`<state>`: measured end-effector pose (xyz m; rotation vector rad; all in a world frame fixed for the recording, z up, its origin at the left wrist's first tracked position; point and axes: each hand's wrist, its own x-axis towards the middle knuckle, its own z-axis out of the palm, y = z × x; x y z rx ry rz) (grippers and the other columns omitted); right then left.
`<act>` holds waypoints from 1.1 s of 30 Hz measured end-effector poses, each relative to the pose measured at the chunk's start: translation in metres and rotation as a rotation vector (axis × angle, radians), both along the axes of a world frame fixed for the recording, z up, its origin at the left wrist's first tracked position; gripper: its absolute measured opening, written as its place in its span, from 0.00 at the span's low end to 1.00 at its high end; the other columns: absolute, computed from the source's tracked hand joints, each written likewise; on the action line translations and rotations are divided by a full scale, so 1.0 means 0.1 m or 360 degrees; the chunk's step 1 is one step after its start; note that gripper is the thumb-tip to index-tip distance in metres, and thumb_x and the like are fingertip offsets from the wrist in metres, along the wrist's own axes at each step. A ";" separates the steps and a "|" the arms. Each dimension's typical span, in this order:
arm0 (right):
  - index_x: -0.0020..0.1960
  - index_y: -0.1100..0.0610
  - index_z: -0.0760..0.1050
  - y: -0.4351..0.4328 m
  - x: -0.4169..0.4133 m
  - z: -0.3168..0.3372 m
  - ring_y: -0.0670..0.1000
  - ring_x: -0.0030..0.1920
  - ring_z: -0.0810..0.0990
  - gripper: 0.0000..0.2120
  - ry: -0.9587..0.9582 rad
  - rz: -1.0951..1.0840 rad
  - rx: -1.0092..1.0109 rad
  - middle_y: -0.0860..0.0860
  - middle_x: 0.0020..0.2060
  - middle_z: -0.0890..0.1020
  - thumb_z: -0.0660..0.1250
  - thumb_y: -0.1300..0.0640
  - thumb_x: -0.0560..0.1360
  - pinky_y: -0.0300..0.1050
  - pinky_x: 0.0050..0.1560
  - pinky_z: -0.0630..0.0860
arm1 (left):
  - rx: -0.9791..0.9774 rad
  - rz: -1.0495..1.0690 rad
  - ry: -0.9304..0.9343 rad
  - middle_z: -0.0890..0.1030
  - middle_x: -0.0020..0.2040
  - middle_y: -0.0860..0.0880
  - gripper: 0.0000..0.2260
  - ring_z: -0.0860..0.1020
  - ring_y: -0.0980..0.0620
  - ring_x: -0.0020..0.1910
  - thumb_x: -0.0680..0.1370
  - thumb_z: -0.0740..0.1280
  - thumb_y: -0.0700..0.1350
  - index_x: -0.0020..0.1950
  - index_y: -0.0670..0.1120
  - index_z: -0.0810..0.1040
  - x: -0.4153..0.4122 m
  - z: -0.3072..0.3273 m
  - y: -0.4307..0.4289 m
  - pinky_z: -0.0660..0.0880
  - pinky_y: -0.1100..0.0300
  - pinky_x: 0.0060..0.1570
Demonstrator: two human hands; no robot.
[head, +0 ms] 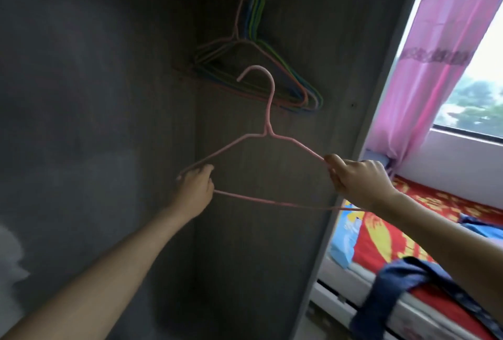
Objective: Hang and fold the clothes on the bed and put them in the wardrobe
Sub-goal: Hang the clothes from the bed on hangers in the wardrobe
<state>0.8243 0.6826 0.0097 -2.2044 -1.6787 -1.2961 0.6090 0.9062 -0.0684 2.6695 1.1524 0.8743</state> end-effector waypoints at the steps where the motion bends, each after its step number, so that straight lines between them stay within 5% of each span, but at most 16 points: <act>1: 0.40 0.62 0.78 -0.15 0.04 -0.05 0.56 0.12 0.67 0.04 -0.0015 0.0007 -0.0008 0.51 0.18 0.72 0.71 0.64 0.65 0.28 0.29 0.45 | -0.0023 -0.0076 -0.0035 0.74 0.61 0.37 0.18 0.71 0.39 0.62 0.78 0.61 0.40 0.67 0.41 0.70 0.06 -0.07 -0.10 0.65 0.49 0.61; 5: 0.39 0.64 0.78 -0.71 0.24 -0.27 0.58 0.13 0.68 0.06 0.0073 0.0002 -0.0011 0.53 0.18 0.74 0.69 0.64 0.63 0.34 0.19 0.56 | 0.0237 -0.0187 -0.0372 0.75 0.47 0.35 0.16 0.75 0.33 0.46 0.64 0.75 0.33 0.47 0.37 0.75 0.33 -0.26 -0.47 0.74 0.43 0.43; 8: 0.41 0.63 0.80 -1.13 0.32 -0.42 0.58 0.14 0.70 0.09 0.0109 -0.0030 0.0015 0.54 0.20 0.77 0.69 0.62 0.61 0.40 0.13 0.62 | 0.0450 -0.0357 -0.0537 0.74 0.51 0.35 0.20 0.75 0.34 0.48 0.66 0.73 0.37 0.53 0.41 0.69 0.59 -0.26 -0.69 0.75 0.42 0.43; 12: 0.46 0.62 0.79 -1.68 0.45 -0.58 0.55 0.15 0.72 0.10 0.0208 0.0045 0.0087 0.53 0.21 0.77 0.63 0.59 0.70 0.42 0.13 0.66 | 0.0610 -0.0641 -0.0357 0.78 0.51 0.37 0.20 0.79 0.37 0.47 0.70 0.61 0.48 0.60 0.41 0.70 0.99 -0.29 -1.13 0.75 0.45 0.43; 17: 0.50 0.57 0.66 -2.61 0.88 -0.68 0.54 0.16 0.72 0.05 0.0242 -0.0074 0.0036 0.52 0.21 0.77 0.53 0.57 0.77 0.39 0.13 0.65 | 0.0259 -0.1024 -0.0358 0.80 0.42 0.37 0.14 0.80 0.38 0.37 0.71 0.64 0.39 0.54 0.33 0.77 1.77 -0.45 -1.99 0.77 0.45 0.37; 20: 0.51 0.56 0.66 -3.30 1.20 -0.79 0.52 0.17 0.74 0.17 0.0339 -0.0194 0.0041 0.51 0.23 0.78 0.42 0.49 0.82 0.40 0.13 0.67 | 0.0055 -0.1224 -0.0286 0.80 0.41 0.38 0.16 0.79 0.38 0.33 0.69 0.71 0.31 0.55 0.35 0.77 2.29 -0.59 -2.56 0.76 0.49 0.30; 27: 0.49 0.57 0.66 -4.69 1.69 -1.16 0.51 0.17 0.73 0.14 0.0380 -0.0533 -0.0029 0.50 0.22 0.76 0.45 0.52 0.82 0.37 0.14 0.64 | -0.0105 -0.1583 -0.0154 0.81 0.40 0.39 0.17 0.78 0.41 0.28 0.69 0.68 0.27 0.57 0.37 0.78 3.29 -0.98 -3.71 0.76 0.52 0.25; 33: 0.45 0.58 0.74 -5.66 1.76 -1.65 0.52 0.18 0.73 0.20 0.0548 -0.0876 0.0074 0.49 0.22 0.75 0.46 0.52 0.82 0.36 0.17 0.62 | -0.0407 -0.1736 -0.0168 0.82 0.49 0.40 0.13 0.82 0.41 0.43 0.75 0.64 0.31 0.58 0.37 0.79 3.89 -1.37 -4.57 0.78 0.50 0.42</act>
